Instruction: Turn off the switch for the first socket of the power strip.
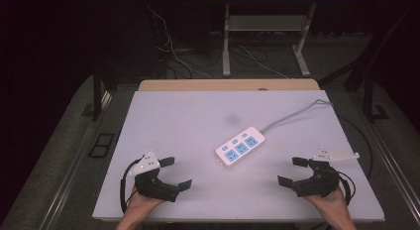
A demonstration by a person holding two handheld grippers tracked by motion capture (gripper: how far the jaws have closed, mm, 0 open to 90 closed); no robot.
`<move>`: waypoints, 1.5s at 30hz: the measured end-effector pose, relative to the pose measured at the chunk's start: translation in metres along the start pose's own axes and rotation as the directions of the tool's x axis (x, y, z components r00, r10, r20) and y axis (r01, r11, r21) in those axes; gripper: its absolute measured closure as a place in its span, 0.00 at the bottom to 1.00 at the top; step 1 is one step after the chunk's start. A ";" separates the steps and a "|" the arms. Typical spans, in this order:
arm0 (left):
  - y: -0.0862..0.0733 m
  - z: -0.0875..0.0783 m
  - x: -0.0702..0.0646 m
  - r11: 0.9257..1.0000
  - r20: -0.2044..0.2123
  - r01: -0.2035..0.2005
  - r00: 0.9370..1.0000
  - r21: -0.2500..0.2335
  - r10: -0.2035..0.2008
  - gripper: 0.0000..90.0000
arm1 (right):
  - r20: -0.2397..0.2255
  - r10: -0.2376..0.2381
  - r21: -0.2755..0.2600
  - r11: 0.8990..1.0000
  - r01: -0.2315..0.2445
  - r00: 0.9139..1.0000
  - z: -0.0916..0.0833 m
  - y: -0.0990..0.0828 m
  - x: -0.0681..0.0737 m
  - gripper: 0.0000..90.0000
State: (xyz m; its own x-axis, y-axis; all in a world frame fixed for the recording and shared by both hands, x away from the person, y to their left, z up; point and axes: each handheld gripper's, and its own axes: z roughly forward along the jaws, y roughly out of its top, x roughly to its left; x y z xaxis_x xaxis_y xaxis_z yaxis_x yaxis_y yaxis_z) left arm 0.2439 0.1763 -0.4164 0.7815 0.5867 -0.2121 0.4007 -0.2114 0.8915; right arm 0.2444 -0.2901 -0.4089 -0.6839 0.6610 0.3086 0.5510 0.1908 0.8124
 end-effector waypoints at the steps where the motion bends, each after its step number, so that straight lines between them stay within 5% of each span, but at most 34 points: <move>1: 0.000 0.000 0.000 1.000 0.000 0.000 1.000 0.001 0.000 0.00 | 0.001 -0.002 0.001 1.000 0.002 1.000 0.000 0.000 0.000 0.00; 45: -0.002 0.003 0.000 1.000 0.025 0.003 1.000 0.023 -0.003 0.00 | -0.014 0.007 0.075 0.997 -0.006 1.000 0.002 0.007 0.002 0.00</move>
State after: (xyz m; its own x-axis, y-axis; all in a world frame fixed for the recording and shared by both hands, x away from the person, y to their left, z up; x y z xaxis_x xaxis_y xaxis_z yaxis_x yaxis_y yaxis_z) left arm 0.2449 0.1743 -0.4197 0.7921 0.5674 -0.2251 0.4137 -0.2278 0.8815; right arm 0.2480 -0.2861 -0.4039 -0.6869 0.6521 0.3209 0.5893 0.2413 0.7710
